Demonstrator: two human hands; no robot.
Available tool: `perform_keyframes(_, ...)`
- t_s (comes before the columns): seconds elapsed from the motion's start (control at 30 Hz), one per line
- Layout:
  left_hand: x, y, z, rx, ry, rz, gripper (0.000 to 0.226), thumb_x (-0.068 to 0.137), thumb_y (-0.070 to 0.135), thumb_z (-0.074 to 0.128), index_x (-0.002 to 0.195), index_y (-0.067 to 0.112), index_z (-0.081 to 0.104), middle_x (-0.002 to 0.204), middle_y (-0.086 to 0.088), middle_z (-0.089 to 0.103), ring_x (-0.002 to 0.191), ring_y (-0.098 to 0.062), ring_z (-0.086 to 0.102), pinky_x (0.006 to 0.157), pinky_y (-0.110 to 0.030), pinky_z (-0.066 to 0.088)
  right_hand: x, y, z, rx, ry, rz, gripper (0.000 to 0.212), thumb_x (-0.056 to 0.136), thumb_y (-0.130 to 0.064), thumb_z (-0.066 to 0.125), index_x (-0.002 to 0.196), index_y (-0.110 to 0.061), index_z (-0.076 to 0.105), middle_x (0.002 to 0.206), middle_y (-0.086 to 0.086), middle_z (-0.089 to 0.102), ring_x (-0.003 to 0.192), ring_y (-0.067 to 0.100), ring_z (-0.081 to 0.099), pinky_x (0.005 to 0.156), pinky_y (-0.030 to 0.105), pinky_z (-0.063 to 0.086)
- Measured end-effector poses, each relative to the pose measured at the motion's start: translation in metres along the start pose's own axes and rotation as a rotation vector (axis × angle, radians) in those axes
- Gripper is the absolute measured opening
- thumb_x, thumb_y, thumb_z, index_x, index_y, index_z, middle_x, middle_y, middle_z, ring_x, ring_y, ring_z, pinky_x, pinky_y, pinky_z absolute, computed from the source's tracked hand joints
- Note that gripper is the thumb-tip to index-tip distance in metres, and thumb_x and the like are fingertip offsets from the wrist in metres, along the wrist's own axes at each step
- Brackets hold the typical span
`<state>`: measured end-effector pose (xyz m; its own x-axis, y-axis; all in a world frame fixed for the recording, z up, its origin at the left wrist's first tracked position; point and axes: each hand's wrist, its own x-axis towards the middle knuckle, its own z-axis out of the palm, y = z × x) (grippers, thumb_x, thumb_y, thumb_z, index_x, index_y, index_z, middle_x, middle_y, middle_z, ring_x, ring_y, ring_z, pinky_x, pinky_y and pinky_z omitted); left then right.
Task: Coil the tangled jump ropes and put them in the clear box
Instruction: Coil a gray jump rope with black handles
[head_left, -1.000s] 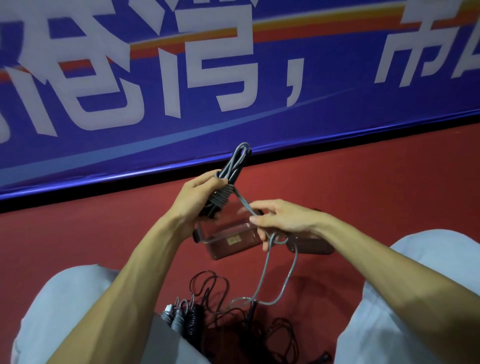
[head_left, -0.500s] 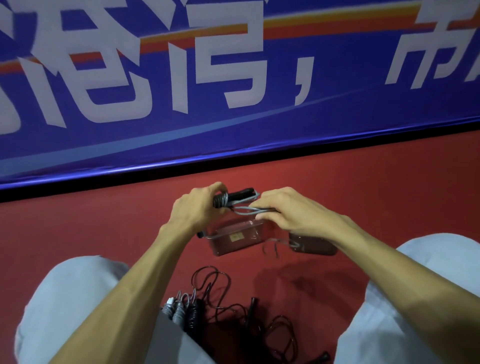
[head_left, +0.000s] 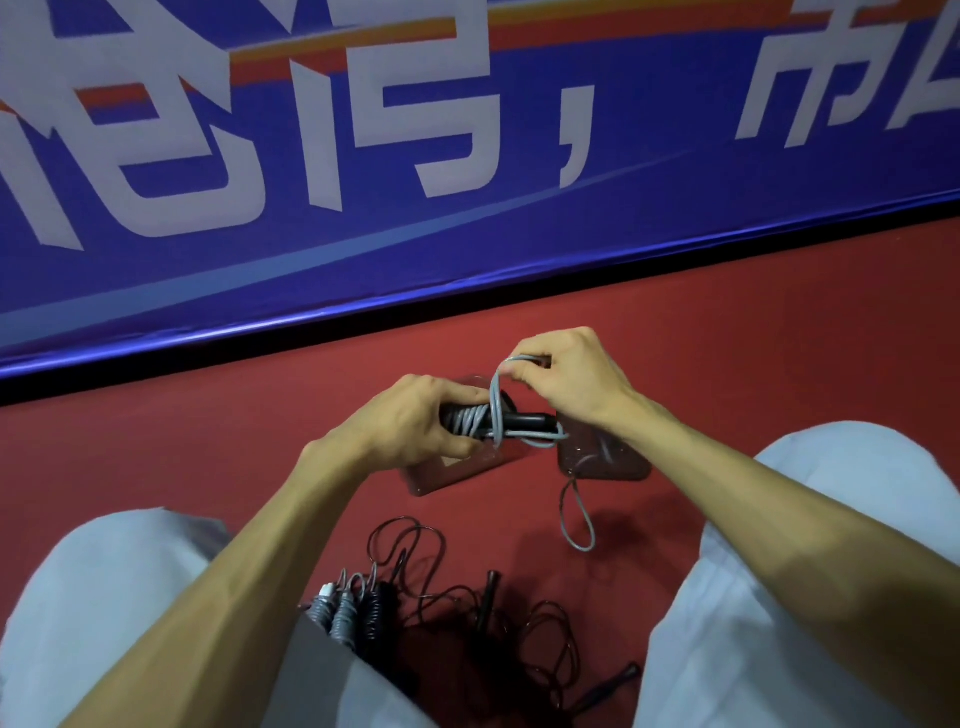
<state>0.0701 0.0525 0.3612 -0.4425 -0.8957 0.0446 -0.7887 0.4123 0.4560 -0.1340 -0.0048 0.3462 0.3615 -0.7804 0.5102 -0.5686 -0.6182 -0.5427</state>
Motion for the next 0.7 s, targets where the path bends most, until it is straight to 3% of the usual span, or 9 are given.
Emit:
perform_keyframes(0.1, -0.004, 0.010, -0.003, -0.103, 0.058, -0.016, 0.045, 0.075, 0.036, 0.081, 0.117, 0.045, 0.066, 0.085, 0.027, 0.069, 0.070, 0.008, 0.060, 0.066, -0.014, 0.051, 0.004, 0.000, 0.000, 0.099, 0.009, 0.165, 0.024, 0.081, -0.035, 0.074, 0.062, -0.020, 0.072, 0.056, -0.003, 0.064, 0.050, 0.001, 0.050, 0.056, 0.019, 0.039)
perform_keyframes(0.2, -0.004, 0.014, 0.003, -0.222, 0.114, -0.097, 0.048, 0.059, 0.070, 0.076, 0.104, 0.054, 0.067, 0.087, 0.014, 0.074, 0.086, -0.009, 0.068, 0.081, -0.035, 0.056, 0.004, -0.002, 0.002, 0.268, 0.005, 0.327, 0.025, 0.076, -0.036, 0.078, 0.059, -0.019, 0.071, 0.048, -0.005, 0.057, 0.044, 0.000, 0.043, 0.050, 0.019, 0.034)
perform_keyframes(0.27, -0.002, 0.015, 0.007, -0.247, 0.171, -0.121, 0.049, 0.057, 0.078, 0.069, 0.102, 0.056, 0.067, 0.086, 0.009, 0.075, 0.086, -0.017, 0.068, 0.082, -0.043, 0.055, 0.003, -0.004, 0.005, 0.458, 0.000, 0.417, 0.020, 0.075, -0.029, 0.080, 0.064, -0.015, 0.073, 0.049, -0.007, 0.058, 0.047, 0.003, 0.048, 0.050, 0.019, 0.038)
perform_keyframes(0.37, -0.002, 0.015, 0.005, -0.347, 0.254, -0.126, 0.034, 0.068, 0.061, 0.069, 0.101, 0.050, 0.071, 0.087, 0.007, 0.075, 0.079, -0.013, 0.067, 0.078, -0.036, 0.053, 0.004, -0.004, 0.008, 0.678, 0.045, 0.496, 0.011, 0.078, -0.017, 0.078, 0.070, -0.011, 0.073, 0.062, 0.005, 0.063, 0.056, 0.014, 0.054, 0.052, 0.021, 0.040)
perform_keyframes(0.47, -0.003, 0.015, -0.002, -0.570, 0.349, -0.160, 0.021, 0.082, 0.031, 0.069, 0.101, 0.034, 0.076, 0.090, 0.006, 0.076, 0.080, -0.009, 0.067, 0.075, -0.025, 0.050, 0.005, -0.006, 0.010, 0.741, 0.038, 0.586, 0.021, 0.087, -0.005, 0.063, 0.068, -0.014, 0.069, 0.056, 0.004, 0.049, 0.044, 0.012, 0.037, 0.038, 0.015, 0.023)
perform_keyframes(0.53, -0.003, 0.018, -0.004, -0.672, 0.401, -0.188, 0.018, 0.088, 0.019, 0.065, 0.097, 0.030, 0.076, 0.086, 0.005, 0.076, 0.075, -0.009, 0.065, 0.067, -0.021, 0.049, 0.004, -0.010, 0.011, 0.780, 0.008, 0.613, 0.016, 0.088, -0.006, 0.061, 0.073, -0.007, 0.067, 0.055, 0.003, 0.044, 0.040, 0.008, 0.032, 0.034, 0.013, 0.017)
perform_keyframes(0.63, -0.002, 0.022, -0.004, -0.794, 0.449, -0.238, 0.022, 0.092, 0.015, 0.060, 0.095, 0.032, 0.074, 0.074, 0.006, 0.072, 0.069, -0.016, 0.058, 0.056, -0.024, 0.044, 0.003, -0.014, 0.015, 0.815, -0.051, 0.608, 0.021, 0.091, -0.013, 0.062, 0.092, 0.008, 0.066, 0.059, 0.005, 0.049, 0.041, 0.007, 0.037, 0.031, 0.015, 0.020)
perform_keyframes(0.7, 0.000, 0.021, -0.004, -0.885, 0.471, -0.268, 0.032, 0.092, 0.017, 0.059, 0.115, 0.038, 0.068, 0.080, 0.008, 0.072, 0.070, -0.016, 0.060, 0.057, -0.025, 0.045, 0.001, -0.016, 0.017, 0.825, -0.085, 0.589, 0.026, 0.092, -0.021, 0.062, 0.091, 0.004, 0.068, 0.064, 0.006, 0.054, 0.043, 0.008, 0.041, 0.031, 0.015, 0.023)
